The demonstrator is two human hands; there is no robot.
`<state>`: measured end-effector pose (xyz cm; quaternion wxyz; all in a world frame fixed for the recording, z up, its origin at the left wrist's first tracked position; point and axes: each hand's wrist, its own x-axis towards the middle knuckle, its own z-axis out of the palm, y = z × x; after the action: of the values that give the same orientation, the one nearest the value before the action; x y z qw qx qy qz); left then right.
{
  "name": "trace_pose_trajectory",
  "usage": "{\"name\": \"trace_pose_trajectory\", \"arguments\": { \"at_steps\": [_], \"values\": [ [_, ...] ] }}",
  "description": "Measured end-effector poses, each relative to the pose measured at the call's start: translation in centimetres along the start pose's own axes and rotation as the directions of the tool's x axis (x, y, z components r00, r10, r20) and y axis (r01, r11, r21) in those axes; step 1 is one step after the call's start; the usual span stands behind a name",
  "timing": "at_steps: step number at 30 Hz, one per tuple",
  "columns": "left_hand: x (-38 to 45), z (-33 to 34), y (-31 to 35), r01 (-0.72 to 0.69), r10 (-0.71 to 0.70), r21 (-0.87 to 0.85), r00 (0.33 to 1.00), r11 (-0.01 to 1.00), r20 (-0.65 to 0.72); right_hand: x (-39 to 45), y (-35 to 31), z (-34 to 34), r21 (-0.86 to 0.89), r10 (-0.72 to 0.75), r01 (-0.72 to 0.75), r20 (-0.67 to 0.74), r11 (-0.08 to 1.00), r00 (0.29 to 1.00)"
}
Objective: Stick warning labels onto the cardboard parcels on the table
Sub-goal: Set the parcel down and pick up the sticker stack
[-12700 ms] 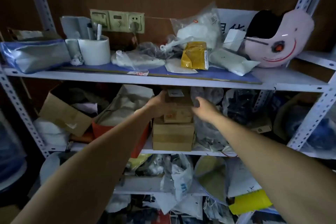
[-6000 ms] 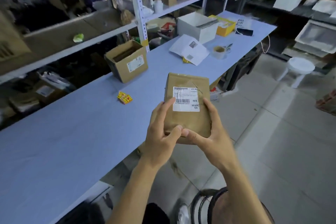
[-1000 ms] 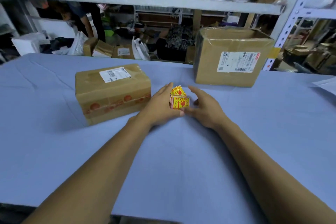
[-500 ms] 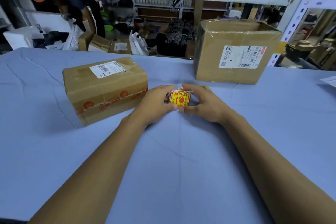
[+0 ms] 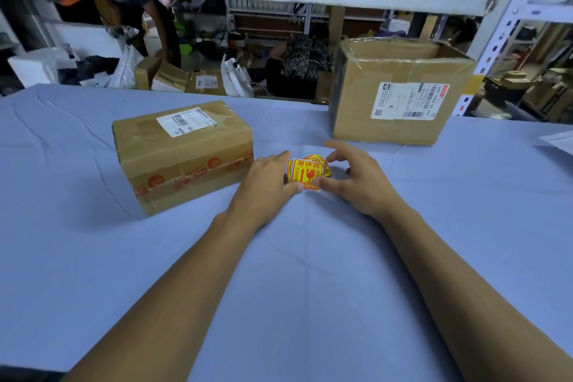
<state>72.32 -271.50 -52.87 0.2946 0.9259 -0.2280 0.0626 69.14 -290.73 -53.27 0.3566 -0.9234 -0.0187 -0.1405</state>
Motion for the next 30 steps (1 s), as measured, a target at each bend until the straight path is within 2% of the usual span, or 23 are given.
{"name": "trace_pose_trajectory", "arguments": {
  "at_steps": [4, 7, 12, 16, 19, 25, 30],
  "values": [
    [0.2, 0.0, -0.2, 0.024, -0.024, -0.021, 1.000, 0.999, 0.010, 0.1, -0.1, 0.6, -0.230, 0.001, 0.006, 0.032, 0.973, 0.999],
    [0.3, 0.0, -0.3, 0.023, -0.023, -0.032, 1.000, 0.999, 0.007, 0.0, -0.3, 0.5, -0.200, -0.014, 0.020, 0.028, 0.980, 1.000],
    [0.1, -0.2, -0.1, 0.005, -0.005, -0.026, 1.000, 1.000, 0.001, -0.3, -0.5, 0.5, -0.168, -0.130, 0.140, 0.069, 0.976, 0.989],
    [0.0, -0.3, 0.0, 0.003, -0.003, -0.039, 1.000, 0.999, -0.004, 0.0, -0.4, 0.7, -0.204, -0.057, 0.071, 0.072, 0.976, 0.996],
    [0.0, -0.4, 0.2, -0.006, 0.006, -0.051, 1.000, 0.999, 0.000, 0.1, -0.5, 0.7, -0.227, -0.081, 0.106, 0.117, 0.968, 0.990],
    [-1.5, -0.4, 0.9, -0.027, 0.028, -0.103, 1.000, 0.994, 0.005, -1.2, -0.8, -0.3, -0.117, -0.108, 0.120, 0.103, 0.986, 0.989],
    [-3.4, -0.1, 1.6, -0.040, 0.040, -0.115, 0.999, 0.993, 0.000, -3.4, -1.2, -0.7, -0.102, -0.099, 0.109, 0.092, 0.989, 0.991]
  ]
}}
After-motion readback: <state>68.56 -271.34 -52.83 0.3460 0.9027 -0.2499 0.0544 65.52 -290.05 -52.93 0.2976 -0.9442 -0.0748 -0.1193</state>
